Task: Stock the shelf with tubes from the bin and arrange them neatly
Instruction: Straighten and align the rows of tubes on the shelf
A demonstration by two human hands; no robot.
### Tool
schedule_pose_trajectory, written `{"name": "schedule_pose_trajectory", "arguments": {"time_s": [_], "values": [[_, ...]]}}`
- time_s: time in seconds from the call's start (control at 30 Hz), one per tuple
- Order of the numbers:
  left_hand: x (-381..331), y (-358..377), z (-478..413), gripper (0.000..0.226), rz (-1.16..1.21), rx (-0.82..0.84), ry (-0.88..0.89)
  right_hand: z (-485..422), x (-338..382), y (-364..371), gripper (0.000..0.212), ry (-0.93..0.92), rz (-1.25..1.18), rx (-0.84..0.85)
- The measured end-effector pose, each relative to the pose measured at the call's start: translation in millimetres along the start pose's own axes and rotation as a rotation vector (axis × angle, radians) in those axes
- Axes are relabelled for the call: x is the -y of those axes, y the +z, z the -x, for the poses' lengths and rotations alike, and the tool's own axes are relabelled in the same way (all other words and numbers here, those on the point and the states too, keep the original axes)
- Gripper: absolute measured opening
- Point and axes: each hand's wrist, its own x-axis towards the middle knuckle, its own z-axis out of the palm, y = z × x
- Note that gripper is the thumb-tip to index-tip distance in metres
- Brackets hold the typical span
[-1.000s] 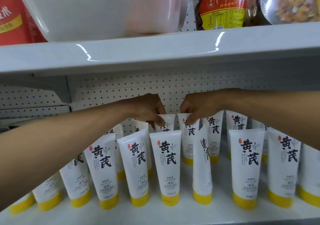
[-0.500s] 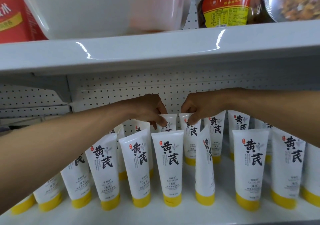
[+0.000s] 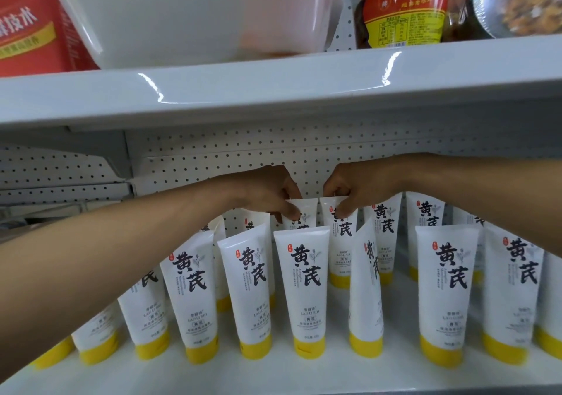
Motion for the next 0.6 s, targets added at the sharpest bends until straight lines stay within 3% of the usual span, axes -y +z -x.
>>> {"name": "schedule_pose_trajectory", "arguments": {"time_s": [0.17, 0.37, 0.5, 0.6], "values": [[12.7, -27.2, 16.2, 0.023, 0.073, -0.01, 0.065, -1.7, 1.0, -6.1, 0.025, -0.01, -0.061, -0.031], [42.7, -51.4, 47.3, 0.039, 0.148, 0.199, 0.08, -13.6, 19.2, -14.8, 0.034, -0.032, -0.077, -0.046], [46.0, -36.2, 50.9, 0.032, 0.134, 0.253, 0.049, -27.8, 37.8, -7.4, 0.029, -0.041, -0.019, -0.007], [41.0, -25.9, 50.9, 0.025, 0.109, 0.167, 0.04, -35.6, 46.1, -0.7, 0.017, -0.046, 0.038, 0.025]]}}
